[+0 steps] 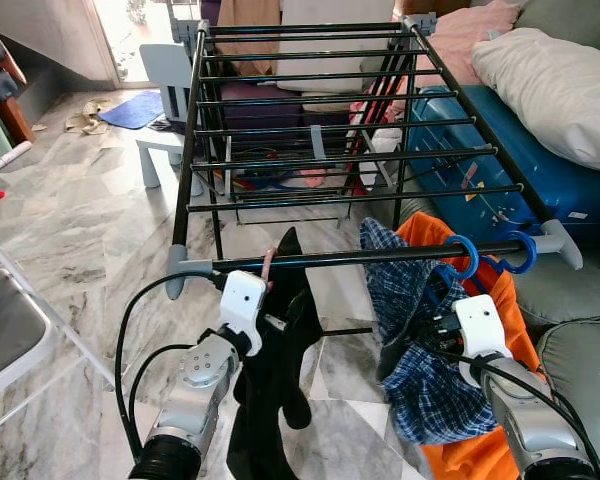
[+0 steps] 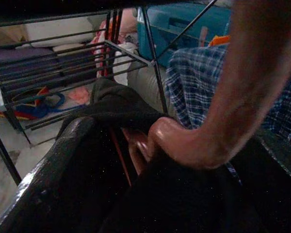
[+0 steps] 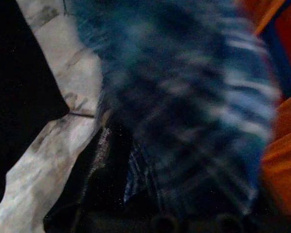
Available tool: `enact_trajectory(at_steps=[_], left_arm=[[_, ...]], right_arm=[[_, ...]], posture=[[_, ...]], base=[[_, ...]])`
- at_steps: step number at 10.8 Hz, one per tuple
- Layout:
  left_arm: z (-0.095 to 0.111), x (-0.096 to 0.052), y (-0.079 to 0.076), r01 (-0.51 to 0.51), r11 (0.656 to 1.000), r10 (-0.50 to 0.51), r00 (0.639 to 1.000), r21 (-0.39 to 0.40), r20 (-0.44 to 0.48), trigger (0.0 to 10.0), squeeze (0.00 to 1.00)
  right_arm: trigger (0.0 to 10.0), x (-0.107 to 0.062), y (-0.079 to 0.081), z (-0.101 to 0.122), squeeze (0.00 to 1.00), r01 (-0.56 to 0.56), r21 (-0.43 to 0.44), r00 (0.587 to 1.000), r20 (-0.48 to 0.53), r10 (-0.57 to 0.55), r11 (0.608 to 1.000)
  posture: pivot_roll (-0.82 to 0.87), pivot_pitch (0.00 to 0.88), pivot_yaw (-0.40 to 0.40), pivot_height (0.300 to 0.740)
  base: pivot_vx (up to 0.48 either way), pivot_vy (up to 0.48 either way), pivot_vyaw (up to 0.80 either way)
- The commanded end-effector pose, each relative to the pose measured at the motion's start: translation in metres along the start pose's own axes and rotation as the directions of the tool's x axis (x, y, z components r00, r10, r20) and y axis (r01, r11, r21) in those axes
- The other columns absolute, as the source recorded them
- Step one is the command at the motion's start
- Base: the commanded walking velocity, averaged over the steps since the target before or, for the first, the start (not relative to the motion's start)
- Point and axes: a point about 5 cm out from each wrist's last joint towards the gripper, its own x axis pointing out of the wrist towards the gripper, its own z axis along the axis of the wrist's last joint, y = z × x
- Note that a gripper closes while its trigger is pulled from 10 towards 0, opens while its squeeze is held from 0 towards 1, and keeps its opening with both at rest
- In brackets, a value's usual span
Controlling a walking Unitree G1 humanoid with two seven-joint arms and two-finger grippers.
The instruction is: Hang hanger
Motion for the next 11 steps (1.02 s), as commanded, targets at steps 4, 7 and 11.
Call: enact_trajectory(at_steps=[4,7,11], left_arm=[[0.0,0.004,0.0,0.005,1.0,-0.005,1.0,0.012,-0.011,10.0,0.0],[-0.001,0.004,-0.001,0.001,1.0,0.0,1.0,0.015,-0.015,10.0,0.0],[-0.002,0.003,0.001,-0.011,1.0,0.012,1.0,0.015,-0.012,10.0,0.0]], right_arm=[[0.0,0.002,0.005,-0.003,0.0,-0.004,-0.005,1.0,-0.005,0.004,1.0],[0.0,0.003,0.003,0.0,0.0,0.049,0.007,0.999,0.014,-0.05,0.999],[0.0,-0.016,0.002,0.018,0.0,0.181,0.146,0.964,0.171,-0.205,0.973]], posture=[[0.02,0.0,-0.032,0.74],[0.02,0.0,-0.039,0.74],[0.02,0.0,-0.039,0.74]], base=[[0.0,0.0,0.0],[0.0,0.0,0.0],[0.0,0.0,0.0]])
